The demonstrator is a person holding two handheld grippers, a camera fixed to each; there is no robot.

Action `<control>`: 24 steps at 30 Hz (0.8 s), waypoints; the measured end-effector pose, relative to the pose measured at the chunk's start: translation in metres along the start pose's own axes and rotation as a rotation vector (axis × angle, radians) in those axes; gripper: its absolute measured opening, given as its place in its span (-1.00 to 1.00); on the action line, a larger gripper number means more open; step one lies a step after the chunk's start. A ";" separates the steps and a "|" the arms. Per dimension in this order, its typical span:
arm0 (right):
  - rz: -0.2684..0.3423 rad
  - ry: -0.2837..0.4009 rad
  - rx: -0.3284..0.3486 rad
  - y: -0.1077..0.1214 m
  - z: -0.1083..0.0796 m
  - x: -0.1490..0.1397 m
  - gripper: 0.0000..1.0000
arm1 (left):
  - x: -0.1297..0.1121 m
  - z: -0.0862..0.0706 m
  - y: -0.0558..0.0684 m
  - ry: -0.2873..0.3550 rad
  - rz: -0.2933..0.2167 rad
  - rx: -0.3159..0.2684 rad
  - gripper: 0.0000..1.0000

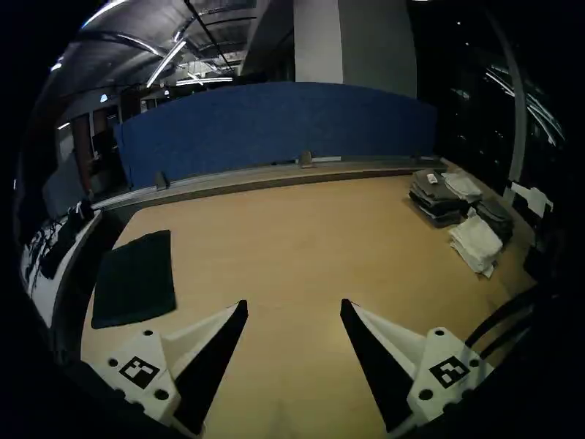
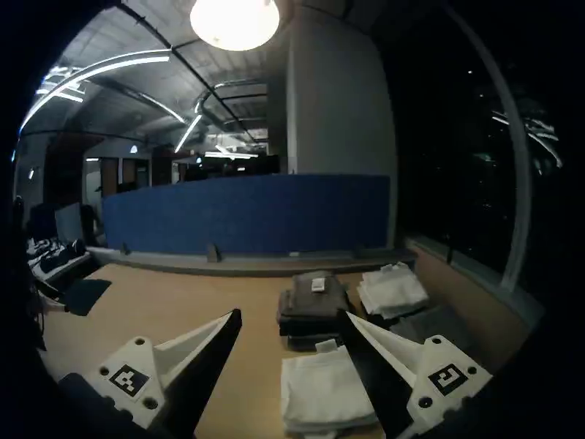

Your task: Fold towel

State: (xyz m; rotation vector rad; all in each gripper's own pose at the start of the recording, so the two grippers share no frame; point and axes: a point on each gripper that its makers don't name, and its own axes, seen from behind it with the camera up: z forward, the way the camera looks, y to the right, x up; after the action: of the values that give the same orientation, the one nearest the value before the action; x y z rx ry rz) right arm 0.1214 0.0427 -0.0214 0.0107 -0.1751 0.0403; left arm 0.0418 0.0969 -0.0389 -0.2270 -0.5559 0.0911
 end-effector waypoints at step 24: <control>0.038 0.092 0.019 -0.053 -0.015 0.018 1.00 | 0.104 -0.058 -0.058 0.465 -0.113 0.150 0.88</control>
State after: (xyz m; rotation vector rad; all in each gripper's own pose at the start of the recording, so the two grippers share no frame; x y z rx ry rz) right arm 0.1435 -0.0089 -0.0340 0.0248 -0.0826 0.0805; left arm 0.1624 0.0454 -0.0198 -0.0650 -0.0973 -0.0306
